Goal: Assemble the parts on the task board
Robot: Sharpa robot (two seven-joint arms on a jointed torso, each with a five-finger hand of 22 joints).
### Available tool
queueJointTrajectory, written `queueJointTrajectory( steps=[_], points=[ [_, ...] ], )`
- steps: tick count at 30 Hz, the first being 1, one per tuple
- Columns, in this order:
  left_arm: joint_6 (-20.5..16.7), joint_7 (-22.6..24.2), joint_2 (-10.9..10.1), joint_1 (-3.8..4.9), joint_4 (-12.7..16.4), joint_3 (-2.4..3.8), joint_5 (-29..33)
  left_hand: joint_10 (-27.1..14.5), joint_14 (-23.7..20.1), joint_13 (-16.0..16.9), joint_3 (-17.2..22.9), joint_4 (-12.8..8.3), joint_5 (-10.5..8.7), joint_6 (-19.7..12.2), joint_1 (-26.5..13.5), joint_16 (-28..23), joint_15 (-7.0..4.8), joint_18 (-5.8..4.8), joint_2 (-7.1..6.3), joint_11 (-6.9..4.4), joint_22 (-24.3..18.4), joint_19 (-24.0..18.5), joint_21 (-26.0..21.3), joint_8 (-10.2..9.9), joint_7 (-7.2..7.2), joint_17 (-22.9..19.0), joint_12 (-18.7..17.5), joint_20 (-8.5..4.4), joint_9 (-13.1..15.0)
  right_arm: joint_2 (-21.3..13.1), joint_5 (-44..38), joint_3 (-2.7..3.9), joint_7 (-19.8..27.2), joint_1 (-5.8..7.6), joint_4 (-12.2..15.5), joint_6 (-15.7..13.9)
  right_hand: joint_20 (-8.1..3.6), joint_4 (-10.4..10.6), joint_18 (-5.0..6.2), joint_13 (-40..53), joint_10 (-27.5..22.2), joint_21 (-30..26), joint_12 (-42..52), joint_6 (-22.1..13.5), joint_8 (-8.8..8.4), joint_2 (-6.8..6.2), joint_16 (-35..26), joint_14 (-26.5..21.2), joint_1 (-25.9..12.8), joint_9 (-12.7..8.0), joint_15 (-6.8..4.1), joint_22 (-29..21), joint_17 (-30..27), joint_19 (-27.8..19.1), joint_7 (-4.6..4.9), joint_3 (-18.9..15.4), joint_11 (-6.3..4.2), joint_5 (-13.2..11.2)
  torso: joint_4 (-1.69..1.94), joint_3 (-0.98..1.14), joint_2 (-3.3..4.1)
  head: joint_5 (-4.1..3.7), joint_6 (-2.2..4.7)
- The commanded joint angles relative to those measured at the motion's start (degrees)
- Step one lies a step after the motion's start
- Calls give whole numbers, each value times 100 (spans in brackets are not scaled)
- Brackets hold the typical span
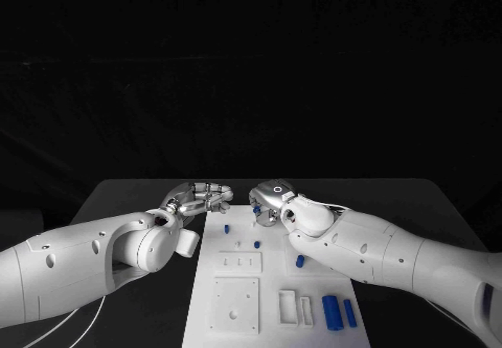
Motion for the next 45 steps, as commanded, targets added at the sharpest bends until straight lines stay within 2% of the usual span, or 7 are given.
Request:
queueJointTrajectory(
  steps=[1, 22, 35, 37, 41, 45],
  points=[
    [-10, 57, 6, 20, 18, 6, -28, 5, 2, -6, -32, -2, 3, 22, 56, -31, 26, 109, -16, 11, 100, -49, 13, -32, -16, 9, -26, 7, -9, 12, -69, 2, 16, 2, -14, 141, -181, 2, 334, -11, 231, 33, 16, 38, 17, 24, 25, -128, 54, 5, -92, 129, -10, 166, -6, 24, 7, 11, 0, -1, 2, -5, -11],
    [-6, 45, 22, 31, 10, 6, -47, 8, -5, -7, -42, 1, 4, 28, 68, -52, 33, 109, -11, 5, 101, -56, 12, -35, -22, 15, -26, 14, -7, 141, -62, -2, 50, 1, -155, 232, -176, 7, 334, -3, 222, 41, -1, 32, 3, 11, 29, -133, 53, 2, -87, 126, -19, 152, -2, 42, 12, 11, -9, -3, 16, 35, -16],
    [-7, 40, 19, 50, 18, 6, -47, 7, -5, -8, -47, 2, 3, 29, 71, -59, 35, 110, -9, 4, 101, -59, 11, -37, -23, 19, -27, 17, -7, 196, 97, -8, 105, 1, -268, 241, -158, 57, 334, 4, 144, 51, -77, -37, -62, -57, 28, -138, 28, -15, -47, 116, -53, 116, 30, 86, 52, 10, -13, -5, 19, 47, -27],
    [-6, 37, 18, 52, 19, 6, -47, 7, -5, -8, -48, 2, 3, 29, 71, -60, 35, 110, -10, 4, 101, -60, 11, -37, -22, 20, -27, 17, -7, 205, 151, -10, 110, 1, -291, 241, -153, 91, 334, -2, 84, 54, -123, -93, -102, -122, 31, -134, 9, -28, -18, 113, -66, 108, 55, 92, 80, 9, -14, -6, 20, 49, -27],
    [-8, 33, 14, 56, 16, 6, -47, 6, -5, -8, -50, 2, 3, 28, 71, -63, 36, 110, -10, 5, 101, -60, 11, -39, -22, 21, -28, 18, -7, 213, 277, -13, 110, 1, -315, 169, -137, 206, 334, -111, -390, 59, -306, -502, -341, -462, 44, -123, -139, -127, 151, 100, -97, 111, 235, -75, 252, 7, -17, -5, 16, 58, -25],
    [-12, 29, 9, 57, 9, 6, -47, 3, -5, -9, -53, 3, 2, 26, 70, -66, 36, 110, -11, 6, 102, -61, 11, -41, -20, 23, -29, 19, -8, 182, 349, -13, 107, 1, -273, 51, -131, 280, 334, -245, -835, 23, -306, -786, -482, -693, 59, -137, -169, -183, 280, 72, -125, 95, 350, -266, 387, 8, -14, -4, 17, 62, -19]
  ],
)
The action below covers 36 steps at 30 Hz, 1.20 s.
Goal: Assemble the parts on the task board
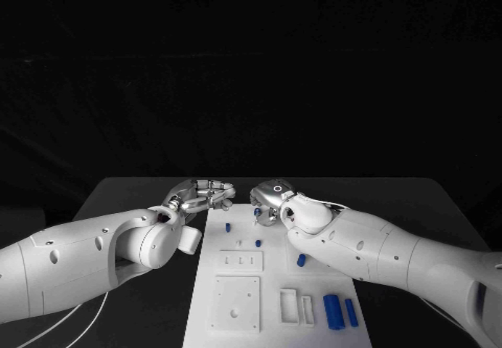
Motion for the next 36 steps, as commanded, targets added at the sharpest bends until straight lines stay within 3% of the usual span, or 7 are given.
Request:
queueJointTrajectory(
  steps=[1, 13, 18, 26, 31, 32, 36],
  points=[
    [-5, 29, 1, 19, 7, 6, -24, 3, -5, -5, -42, -9, 1, 26, 48, -22, 37, 60, 10, 7, 100, -41, 11, -20, -20, 10, -29, -1, -8, -24, 153, -1, 40, 0, 42, -116, -95, 40, 401, -59, -184, -7, -23, -94, -54, -121, 31, -5, -30, -21, 84, 63, -12, 92, 27, -67, 42, 6, 0, 1, -2, 3, 8],
    [-29, 39, -53, 22, -37, 6, -24, -7, -3, -9, -51, -9, -2, 16, 48, -32, 38, 61, 3, 13, 100, -43, 12, -30, -17, 16, -34, 1, -11, -609, 403, 32, 156, 39, 680, -425, -71, 160, 401, -246, -479, -83, 42, -313, -129, -310, 112, -43, -229, -58, 184, 25, -77, 88, 64, -622, 142, 207, -25, 7, -15, 5, 62],
    [-27, 44, -82, 28, -48, 6, -24, -8, -2, -9, -51, -10, -2, 16, 52, -33, 38, 62, 3, 13, 100, -43, 12, -31, -18, 17, -34, 1, -11, -1074, 617, 239, 233, 127, 1075, -406, -71, 213, 401, -203, -211, -103, 149, -228, -75, -289, 123, -50, -130, -46, 101, 18, -115, 93, -21, -588, 55, 265, -66, 21, -29, 8, 107],
    [-26, 59, -100, 29, -61, 6, -24, -8, 2, -9, -52, -11, -1, 17, 56, -35, 37, 63, 4, 12, 100, -42, 13, -32, -19, 20, -33, 1, -10, -1681, 884, 329, 301, 193, 1336, -44, -140, 220, 401, 343, 746, 58, 690, -112, -25, -283, 219, -49, 75, -47, -235, 132, -98, 153, -16, -563, -288, 78, -158, 51, -66, 36, 150],
    [-22, 56, -109, 29, -70, 5, -24, -8, 3, -9, -52, -11, -1, 17, 58, -36, 37, 64, 5, 12, 100, -42, 14, -32, -20, 22, -33, 0, -10, -1775, 1402, 333, 347, 202, 1202, 316, -217, 143, 401, 1767, 1469, 256, 1995, -120, -47, -308, 247, -75, 53, -44, -483, 137, -49, 145, -199, -809, -495, 82, -161, 56, -68, 50, 157],
    [-19, 56, -108, 29, -70, 5, -24, -8, 4, -9, -52, -11, -1, 18, 59, -36, 37, 64, 6, 12, 100, -42, 14, -32, -21, 22, -33, 0, -10, -1773, 1413, 333, 344, 202, 1178, 382, -246, 125, 401, 2456, 1143, 307, 2644, -122, -68, -370, 259, -71, 51, -52, -412, 138, -27, 139, -265, -860, -579, 90, -161, 59, -68, 47, 160],
    [-7, 55, -100, 28, -68, 5, -23, -7, 5, -10, -53, -11, 0, 18, 60, -37, 37, 64, 6, 12, 101, -41, 14, -32, -22, 23, -32, 1, -10, -1744, 1657, 333, 329, 202, 987, 703, -289, 185, 401, 5152, -41, 704, 5347, -143, -171, -259, 545, -79, 1, -111, -405, 156, 301, 131, -178, -817, -484, 182, -147, 48, -57, 19, 173]
  ],
)
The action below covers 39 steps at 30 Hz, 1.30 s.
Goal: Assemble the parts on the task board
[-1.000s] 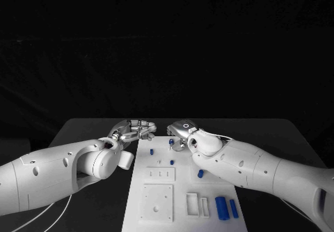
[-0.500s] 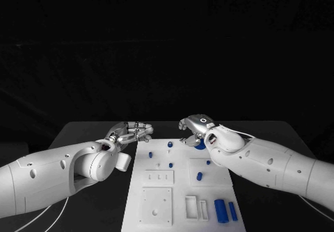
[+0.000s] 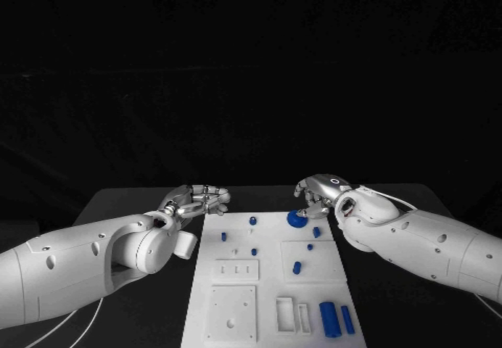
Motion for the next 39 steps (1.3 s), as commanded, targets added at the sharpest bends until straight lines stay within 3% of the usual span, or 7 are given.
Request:
queueJointTrajectory(
  steps=[1, 8, 16, 23, 26, 30, 39],
  points=[
    [13, 53, 9, 15, 11, 4, -20, -7, 5, -6, -38, 5, 0, 19, 60, -38, 37, 76, 7, 11, 103, -41, 14, -32, -22, 9, -32, 0, -5, 28, 414, 3, 85, 5, -126, 619, -62, 40, 483, 990, -440, 267, 1027, -11, -59, 29, 165, -5, -55, -38, 62, 159, 211, -7, 63, 20, 95, 106, 9, -6, 8, -32, 6],
    [21, 48, 5, 15, 16, 4, -21, -8, 7, -6, -39, 6, 0, 19, 61, -40, 37, 77, 8, 11, 104, -41, 15, -33, -22, 11, -32, 1, -5, 71, 532, 2, 126, 4, -318, 796, -156, 41, 483, 1700, -370, 696, 1794, -124, -130, 115, 344, -78, -193, -67, 64, 146, 573, -109, 75, -24, 105, 369, -2, -6, 12, -55, 9],
    [26, 47, 25, 15, -2, 4, -22, -8, 8, -7, -40, 6, 1, 20, 65, -42, 36, 77, 10, 12, 104, -41, 15, -34, -22, 13, -32, 1, -5, 167, 659, 1, 197, -1, -450, 828, -168, 51, 483, 1758, -358, 765, 1848, -148, -137, 153, 349, -85, -221, -65, 86, 143, 633, -141, 98, -31, 127, 412, 16, -17, 6, -80, 2],
    [27, 45, 33, 15, -14, 4, -23, -9, 9, -7, -41, 5, 2, 20, 67, -45, 37, 78, 12, 12, 104, -41, 16, -35, -22, 15, -32, 1, -4, 312, 665, -1, 251, -73, -623, 862, -175, 38, 483, 1786, -349, 806, 1875, -137, -126, 203, 351, -87, -216, -58, 92, 140, 668, -159, 104, -31, 133, 424, 26, -14, 14, -89, -8],
    [27, 42, 33, 15, -4, 4, -23, -9, 9, -7, -42, 6, 2, 20, 68, -47, 37, 78, 12, 12, 104, -41, 16, -36, -22, 16, -32, 1, -4, 324, 652, -2, 259, -90, -666, 871, -178, 26, 483, 1798, -348, 827, 1884, -115, -112, 234, 349, -88, -207, -50, 93, 138, 687, -171, 104, -24, 134, 417, 34, -23, 17, -79, -29],
    [29, 37, 21, 15, 5, 4, -29, -10, 9, -7, -43, 6, 2, 20, 69, -48, 37, 78, 11, 13, 104, -41, 16, -36, -21, 17, -32, 1, -4, 325, 650, -3, 269, -99, -672, 856, -180, 13, 483, 1806, -351, 854, 1890, -71, -86, 267, 343, -90, -194, -37, 93, 135, 712, -189, 105, -3, 134, 430, 47, -17, 29, -87, -39],
    [24, 38, 11, 15, 19, 5, -49, -10, 11, -8, -43, 5, 3, 20, 74, -52, 37, 79, 15, 13, 104, -41, 17, -38, -21, 20, -32, 1, -4, 353, 581, -6, 274, -147, -691, 951, -174, 10, 483, 1806, -373, 911, 1881, 59, -18, 308, 320, -85, -208, -4, 92, 128, 767, -222, 99, 49, 130, 544, 39, -11, 27, -92, -69]
  ],
)
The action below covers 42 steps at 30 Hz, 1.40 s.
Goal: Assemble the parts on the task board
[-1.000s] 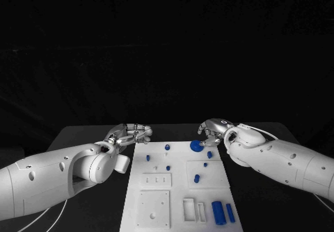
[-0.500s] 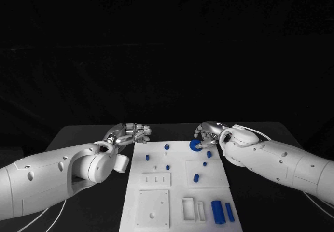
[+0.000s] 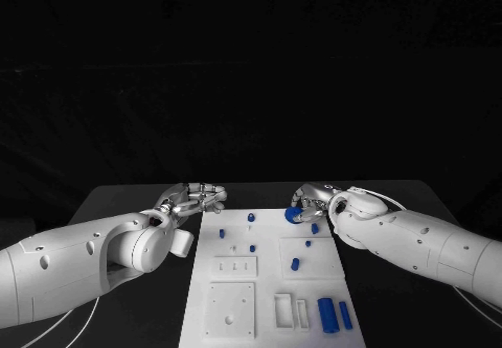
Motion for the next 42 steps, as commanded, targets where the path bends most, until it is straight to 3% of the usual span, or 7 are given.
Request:
queueJointTrajectory(
  steps=[1, 10, 12, 17, 27, 34, 42],
  points=[
    [21, 42, 3, 15, 20, 6, -40, -10, 10, -9, -28, -10, 3, 21, 51, -30, 37, 106, -7, 13, 101, -41, 17, -38, -21, 6, -32, 1, -5, 12, -59, -5, 70, -25, -13, 154, -1, -5, 620, -2, -1, 28, 18, 125, 46, 74, -6, -27, -16, 12, 11, 128, 14, -45, 49, 31, -13, 28, 2, 2, -3, 4, -11],
    [22, 40, -2, 15, 19, 6, -42, -10, 11, -9, -29, -10, 2, 21, 54, -32, 37, 106, -7, 14, 101, -42, 17, -38, -21, 7, -32, 1, -5, 16, -99, -7, 43, -35, -30, 232, 4, -2, 620, 4, 6, 55, 17, 212, 88, 137, -33, -20, 19, 34, -23, 121, 46, -67, 13, 136, -48, -84, 6, 3, -3, 26, -32],
    [20, 38, -5, 15, 18, 6, -42, -10, 11, -9, -29, -10, 2, 22, 54, -33, 37, 106, -7, 14, 101, -42, 17, -38, -20, 8, -31, 2, -5, 13, -126, -8, 35, -38, -36, 260, 10, 61, 620, -17, -12, 58, -12, 297, 127, 211, -53, -17, 62, 51, -51, 115, 60, -79, -20, 302, -79, -264, 4, 4, -3, 31, -31],
    [21, 37, -11, 15, 23, 6, -43, -10, 11, -9, -30, -9, 2, 22, 55, -34, 37, 106, -7, 14, 101, -42, 17, -39, -20, 9, -31, 2, -5, -15, -165, -8, 32, -42, -23, 256, 15, 73, 620, -43, -44, 84, -52, 287, 107, 175, -79, -7, 81, 43, -61, 117, 88, -90, -26, 455, -86, -269, -5, 5, -6, 36, -37],
    [24, 31, -14, 15, 27, 6, -45, -11, 12, -10, -31, -10, 1, 22, 60, -39, 37, 107, -7, 14, 101, -43, 17, -40, -20, 11, -31, 2, -4, -31, -168, -14, 113, -50, 10, 301, 8, -236, 620, -114, -184, 140, -161, 42, -38, 60, -135, 8, 86, -13, 19, 108, 178, -122, 62, 369, -2, 150, -6, 10, -6, 38, -46],
    [19, 26, -17, 15, 22, 6, -46, -12, 12, -10, -32, -10, 0, 22, 63, -41, 38, 107, -7, 14, 100, -44, 17, -41, -20, 13, -32, 3, -4, -39, -168, -17, 128, -52, -1, 342, 0, -333, 620, -173, -289, 137, -239, -100, -111, 51, -163, 9, 124, -39, 62, 99, 212, -144, 109, 319, 43, 239, 3, 6, -6, 16, -40],
    [25, 23, -15, 15, 23, 6, -46, -13, 13, -11, -33, -10, 0, 22, 66, -44, 38, 107, -7, 14, 100, -45, 17, -43, -20, 15, -32, 3, -4, -53, -104, -19, 211, -58, -14, 473, 11, -420, 620, -174, -294, 145, -231, -178, -141, 80, -200, 20, 209, -42, 94, 96, 273, -159, 142, 355, 75, 853, 0, 4, -4, 12, -34]
  ],
)
